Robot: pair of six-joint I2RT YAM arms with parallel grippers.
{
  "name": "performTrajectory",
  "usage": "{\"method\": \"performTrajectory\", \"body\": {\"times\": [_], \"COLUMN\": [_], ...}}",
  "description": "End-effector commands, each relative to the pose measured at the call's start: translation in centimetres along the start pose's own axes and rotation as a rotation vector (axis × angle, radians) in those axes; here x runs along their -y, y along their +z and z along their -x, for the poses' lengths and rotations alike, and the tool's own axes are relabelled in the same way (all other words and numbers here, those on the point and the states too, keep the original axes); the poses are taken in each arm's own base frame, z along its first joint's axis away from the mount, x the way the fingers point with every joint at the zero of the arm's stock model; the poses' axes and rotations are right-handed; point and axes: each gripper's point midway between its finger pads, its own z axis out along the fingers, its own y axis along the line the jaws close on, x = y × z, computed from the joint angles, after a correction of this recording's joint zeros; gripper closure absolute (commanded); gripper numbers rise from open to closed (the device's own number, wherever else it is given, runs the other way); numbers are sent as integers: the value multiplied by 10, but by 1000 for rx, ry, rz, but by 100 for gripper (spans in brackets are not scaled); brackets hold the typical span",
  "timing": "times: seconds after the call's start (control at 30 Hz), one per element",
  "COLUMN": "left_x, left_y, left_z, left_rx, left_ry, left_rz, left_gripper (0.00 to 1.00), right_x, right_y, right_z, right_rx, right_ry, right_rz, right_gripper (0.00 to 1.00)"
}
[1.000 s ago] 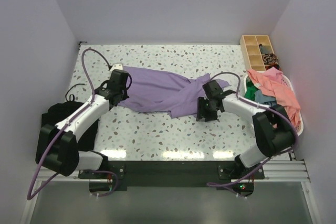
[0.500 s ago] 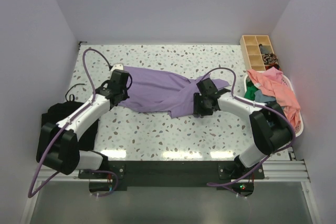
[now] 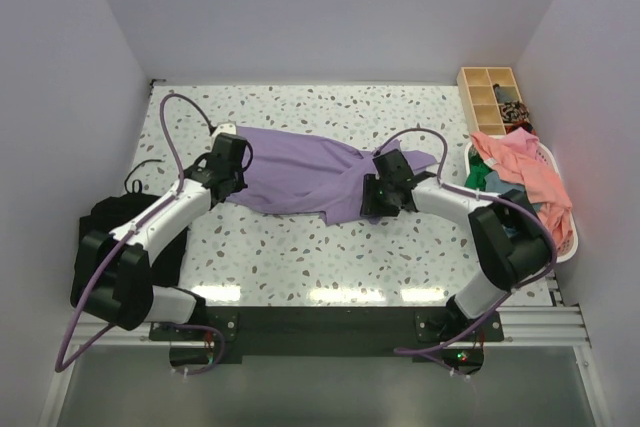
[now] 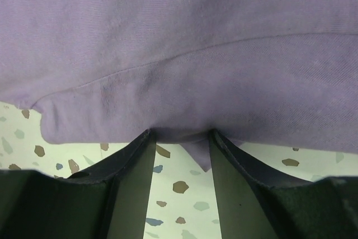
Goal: Fold and stack the t-shirts
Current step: Flatten out the tshirt
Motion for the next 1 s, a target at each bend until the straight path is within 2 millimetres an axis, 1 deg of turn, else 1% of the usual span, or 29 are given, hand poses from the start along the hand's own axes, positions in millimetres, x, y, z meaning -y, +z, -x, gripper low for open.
{"method": "performTrajectory", "body": {"times": [0.0, 0.1, 0.2, 0.33, 0.4, 0.43, 0.6, 0.77, 0.9, 0.97], "left_x": [-1, 1, 2, 2, 1, 1, 0, 0, 1, 2], "left_y": [3, 3, 5, 6, 5, 5, 5, 4, 4, 5], "left_z": [5, 6, 4, 3, 3, 3, 3, 5, 4, 4], "left_rx": [25, 27, 21, 17, 19, 19, 17, 22, 19, 17], "left_ry": [-34, -34, -32, -30, -31, -31, -28, -29, -29, -29], "left_rz": [1, -5, -10, -9, -6, -6, -1, -1, -4, -7], "left_gripper": [86, 86, 87, 87, 87, 87, 87, 87, 87, 87], "right_x": [-1, -3, -2, -2, 0, 5, 11, 27, 31, 38], "right_y": [-1, -9, -10, -10, -6, 0, 7, 0, -9, -12], "right_z": [-5, -4, -4, -6, -8, -15, -32, -64, -84, -97], "right_rx": [6, 22, 26, 23, 14, -18, -78, -159, -203, -236], "right_ry": [-3, -11, -11, -10, -10, -11, 2, 1, -12, -9], "right_rz": [22, 34, 27, 27, 18, -2, -32, -91, -114, -137], "right_gripper": [53, 52, 52, 51, 51, 50, 51, 51, 50, 50]}}
